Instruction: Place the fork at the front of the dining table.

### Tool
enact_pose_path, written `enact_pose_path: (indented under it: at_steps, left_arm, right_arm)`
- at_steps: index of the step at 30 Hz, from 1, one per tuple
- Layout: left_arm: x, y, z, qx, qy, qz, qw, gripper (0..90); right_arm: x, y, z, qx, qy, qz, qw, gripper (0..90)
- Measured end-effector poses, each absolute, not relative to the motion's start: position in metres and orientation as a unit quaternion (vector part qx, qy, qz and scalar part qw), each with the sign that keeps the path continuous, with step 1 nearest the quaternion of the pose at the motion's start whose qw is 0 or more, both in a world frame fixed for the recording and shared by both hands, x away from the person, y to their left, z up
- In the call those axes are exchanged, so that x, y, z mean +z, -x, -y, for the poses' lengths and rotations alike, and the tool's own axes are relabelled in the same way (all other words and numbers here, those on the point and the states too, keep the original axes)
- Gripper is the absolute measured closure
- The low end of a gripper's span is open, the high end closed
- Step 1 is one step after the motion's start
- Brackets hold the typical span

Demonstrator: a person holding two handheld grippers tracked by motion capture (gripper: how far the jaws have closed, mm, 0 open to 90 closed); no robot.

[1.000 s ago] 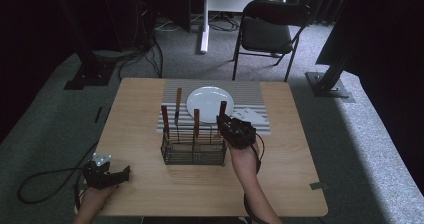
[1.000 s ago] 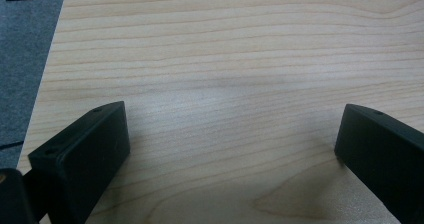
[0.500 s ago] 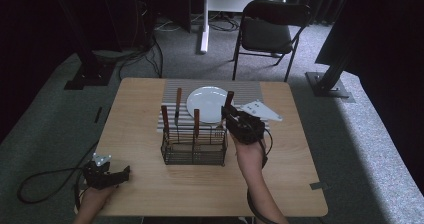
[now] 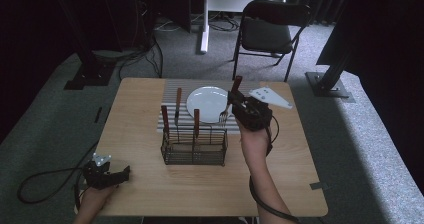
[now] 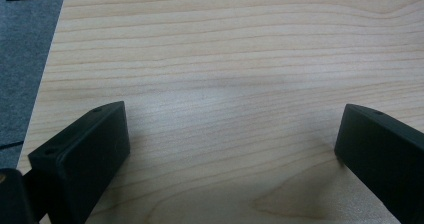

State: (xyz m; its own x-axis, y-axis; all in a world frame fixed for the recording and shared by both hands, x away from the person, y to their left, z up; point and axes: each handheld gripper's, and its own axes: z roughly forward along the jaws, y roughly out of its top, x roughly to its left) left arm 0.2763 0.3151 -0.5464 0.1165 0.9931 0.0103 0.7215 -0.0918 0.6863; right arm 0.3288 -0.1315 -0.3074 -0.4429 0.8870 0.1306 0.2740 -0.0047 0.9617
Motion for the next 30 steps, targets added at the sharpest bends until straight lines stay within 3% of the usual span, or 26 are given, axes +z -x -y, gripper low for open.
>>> enact_pose_path:
  at_steps: [12, 30]
  left_arm:
    - [-0.546, -0.276, -0.315, 0.249, -0.696, -0.616, 0.273, 0.9]
    - [-0.546, -0.276, -0.315, 0.249, -0.696, -0.616, 0.272, 0.8]
  right_arm:
    - [-0.309, -0.360, 0.144, 0.524, -0.477, -0.637, 0.302, 76.0]
    - [-0.368, -0.411, 0.169, 0.444, -0.545, -0.644, 0.302, 76.0]
